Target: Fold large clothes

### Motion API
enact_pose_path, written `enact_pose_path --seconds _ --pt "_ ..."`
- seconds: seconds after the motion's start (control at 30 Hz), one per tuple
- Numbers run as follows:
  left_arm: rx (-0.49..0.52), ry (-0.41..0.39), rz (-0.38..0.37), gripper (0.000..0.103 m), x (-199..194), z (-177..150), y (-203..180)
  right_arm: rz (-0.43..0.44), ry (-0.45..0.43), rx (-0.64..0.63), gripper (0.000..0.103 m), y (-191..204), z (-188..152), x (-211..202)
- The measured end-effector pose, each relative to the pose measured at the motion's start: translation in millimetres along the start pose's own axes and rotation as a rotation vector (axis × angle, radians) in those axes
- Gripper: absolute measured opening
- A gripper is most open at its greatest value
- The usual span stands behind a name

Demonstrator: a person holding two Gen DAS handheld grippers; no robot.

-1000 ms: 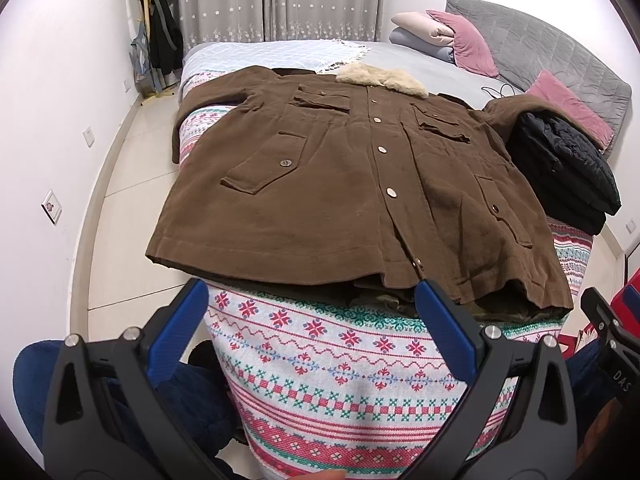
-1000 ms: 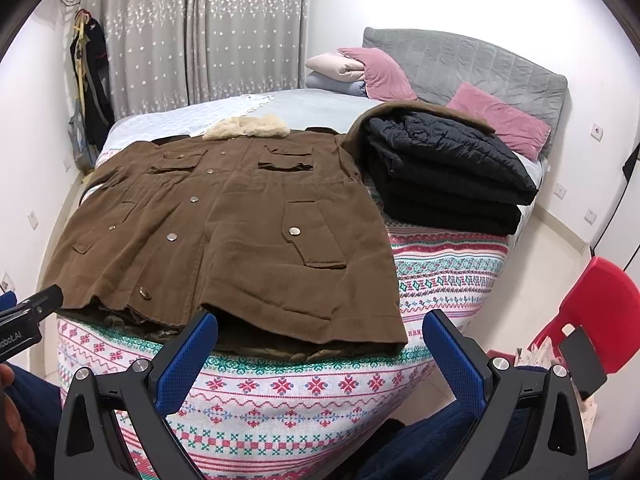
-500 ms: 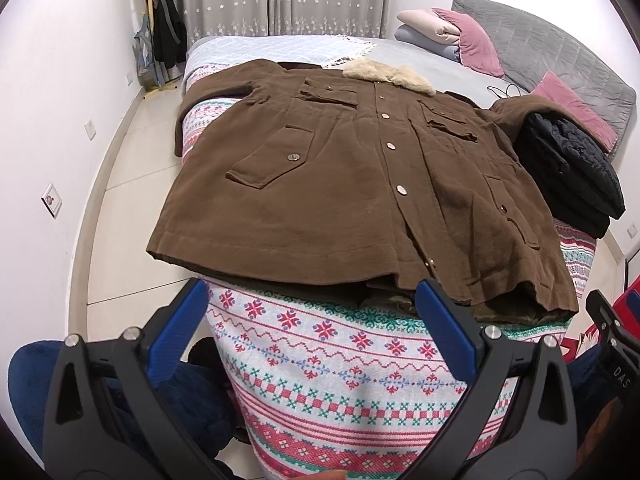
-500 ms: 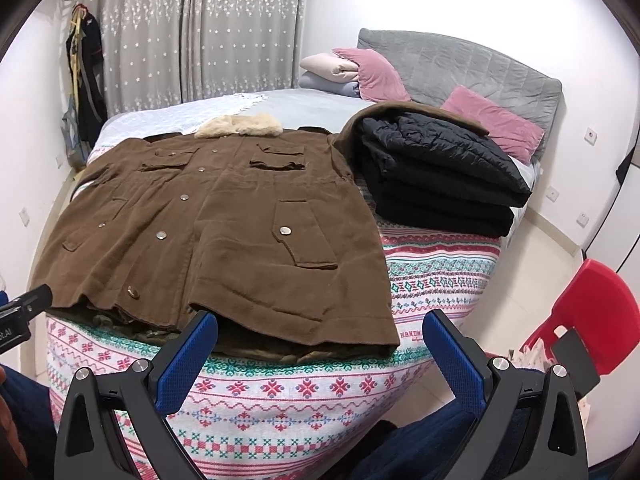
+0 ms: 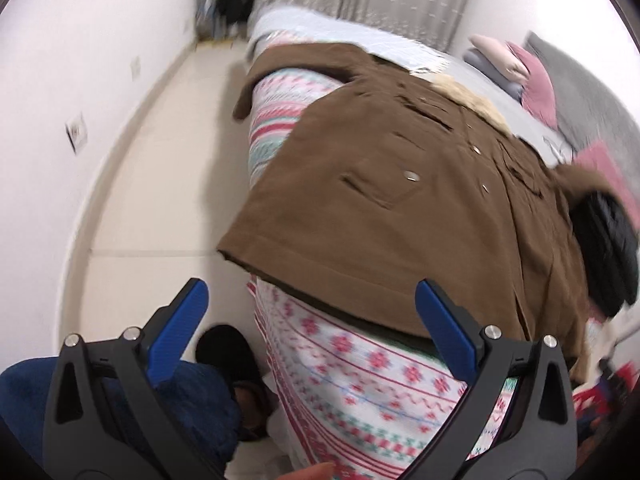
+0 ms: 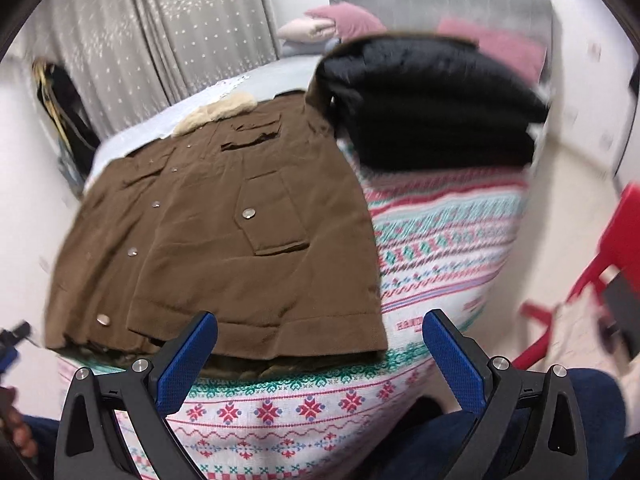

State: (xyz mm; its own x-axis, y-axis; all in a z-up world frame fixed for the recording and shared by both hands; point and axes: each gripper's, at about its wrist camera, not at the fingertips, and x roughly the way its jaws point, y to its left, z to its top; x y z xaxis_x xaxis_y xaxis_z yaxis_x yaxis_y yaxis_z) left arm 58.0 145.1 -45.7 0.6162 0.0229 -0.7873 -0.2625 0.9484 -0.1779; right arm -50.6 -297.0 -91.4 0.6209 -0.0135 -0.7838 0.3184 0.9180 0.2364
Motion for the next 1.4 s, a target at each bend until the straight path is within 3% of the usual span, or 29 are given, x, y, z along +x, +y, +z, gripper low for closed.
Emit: enact_pose_path --seconds 0.17,0.27,0.3,0.33,0.4,0.5,0.53,0.6,0.63,0.67,0.83,0.93,1.03,1.13,1.23,1.27,1.33,1.4 --pt "-0.169 0.052 -0.062 0.103 21 6 43 0.115 0.077 0.11 0.1 -18 1 26" --pt "-0.236 0.105 -0.087 0.102 38 0 51 0.113 0.111 0.135 0.08 -20 0 41" --pt "-0.258 0.116 -0.096 0.1 45 -4 52 0.094 0.105 0.132 0.07 -19 -1 41" --pt "-0.27 0.128 -0.109 0.096 50 -4 51 0.083 0.098 0.131 0.052 -19 -1 41" --pt "-0.29 0.145 -0.148 0.09 62 -3 46 0.076 0.086 0.134 0.032 -21 -1 39" --pt "-0.27 0.14 -0.122 0.062 70 -3 38 0.093 0.09 0.141 0.02 -25 -2 42" --pt "-0.271 0.139 -0.134 0.045 72 -3 38 0.1 0.087 0.151 0.017 -28 -2 42" --pt "-0.271 0.121 -0.123 0.028 68 -2 39 0.106 0.065 0.169 0.013 -34 -2 35" --pt "-0.255 0.101 -0.108 0.013 64 -1 39 0.098 0.053 0.168 0.012 -36 -1 32" --pt "-0.235 0.08 -0.09 0.009 59 1 39 0.09 0.038 0.167 0.011 -37 1 27" --pt "-0.241 -0.035 -0.049 0.007 28 10 59 0.069 -0.034 0.095 0.009 -23 6 -7" --pt "-0.28 -0.033 -0.047 0.007 30 14 69 0.045 -0.033 0.016 0.009 -12 9 -9" --pt "-0.302 -0.001 -0.028 0.007 40 14 78 -0.016 0.026 0.013 0.009 -23 3 11" --pt "-0.286 -0.011 0.001 0.007 40 15 78 -0.041 0.032 0.038 0.009 -33 0 15" --pt "-0.28 -0.019 0.031 0.006 42 18 74 -0.086 0.039 -0.027 0.01 -22 0 16" --pt "-0.276 -0.024 0.055 0.002 41 18 74 -0.095 0.059 -0.063 0.01 -17 -2 20" --pt "-0.248 -0.073 0.21 0.0 34 18 77 -0.11 0.095 -0.115 0.012 -11 -4 25" --pt "-0.262 -0.083 0.192 0.0 27 19 83 -0.125 0.097 -0.112 0.018 -13 -2 21"
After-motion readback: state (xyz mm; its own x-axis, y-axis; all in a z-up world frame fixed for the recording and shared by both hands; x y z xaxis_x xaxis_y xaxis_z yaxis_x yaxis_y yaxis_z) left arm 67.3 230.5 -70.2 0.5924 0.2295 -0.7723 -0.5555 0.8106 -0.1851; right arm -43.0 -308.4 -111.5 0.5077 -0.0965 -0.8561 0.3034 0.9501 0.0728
